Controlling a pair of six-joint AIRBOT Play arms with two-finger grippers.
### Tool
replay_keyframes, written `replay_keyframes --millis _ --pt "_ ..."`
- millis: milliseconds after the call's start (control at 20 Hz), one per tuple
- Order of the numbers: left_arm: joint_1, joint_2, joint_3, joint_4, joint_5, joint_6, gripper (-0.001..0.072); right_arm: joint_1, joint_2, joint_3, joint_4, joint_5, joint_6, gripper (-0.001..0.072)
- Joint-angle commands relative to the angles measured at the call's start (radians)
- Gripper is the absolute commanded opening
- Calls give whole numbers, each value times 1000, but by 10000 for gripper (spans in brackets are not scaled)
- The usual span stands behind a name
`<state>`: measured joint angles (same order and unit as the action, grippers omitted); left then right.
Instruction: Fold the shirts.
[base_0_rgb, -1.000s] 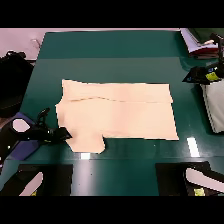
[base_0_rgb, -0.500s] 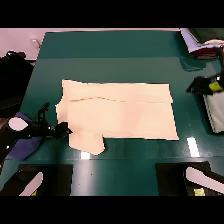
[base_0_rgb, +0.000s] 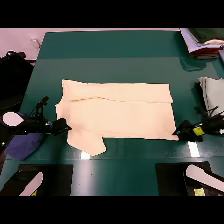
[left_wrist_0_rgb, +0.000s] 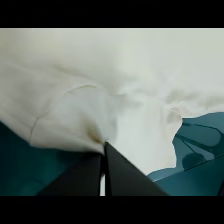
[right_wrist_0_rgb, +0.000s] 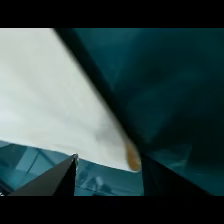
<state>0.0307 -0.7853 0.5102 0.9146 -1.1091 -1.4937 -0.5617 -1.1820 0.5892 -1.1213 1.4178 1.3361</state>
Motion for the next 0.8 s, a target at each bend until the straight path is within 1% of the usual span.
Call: replay_keyframes --millis 0,100,150,200,250,350,500,600,650,750 --pt "0 1 3 1 -13 3 25 50 -31 -85 56 -106 -13 417" --pt "0 1 4 1 -45 11 25 107 -3 -83 54 -135 -13 231" --pt "0 1 11 11 -75 11 24 128 25 -82 50 -134 -14 101" --pt "0 15 23 31 -101 10 23 146 56 -74 36 -127 -15 19" --pt "0 55 31 60 -120 1 23 164 93 -54 -2 -104 -14 19" --pt "0 158 34 125 -188 -59 23 183 174 11 -97 -29 -12 18" --pt "0 291 40 129 -367 -108 24 193 293 107 -193 85 -9 19" --pt "0 348 80 129 -433 -130 24 193 372 146 -228 127 -9 18" --pt "0 349 108 130 -426 -130 24 193 392 163 -225 126 -2 18" --pt "0 295 170 135 -346 -119 24 194 384 206 -173 90 12 18"
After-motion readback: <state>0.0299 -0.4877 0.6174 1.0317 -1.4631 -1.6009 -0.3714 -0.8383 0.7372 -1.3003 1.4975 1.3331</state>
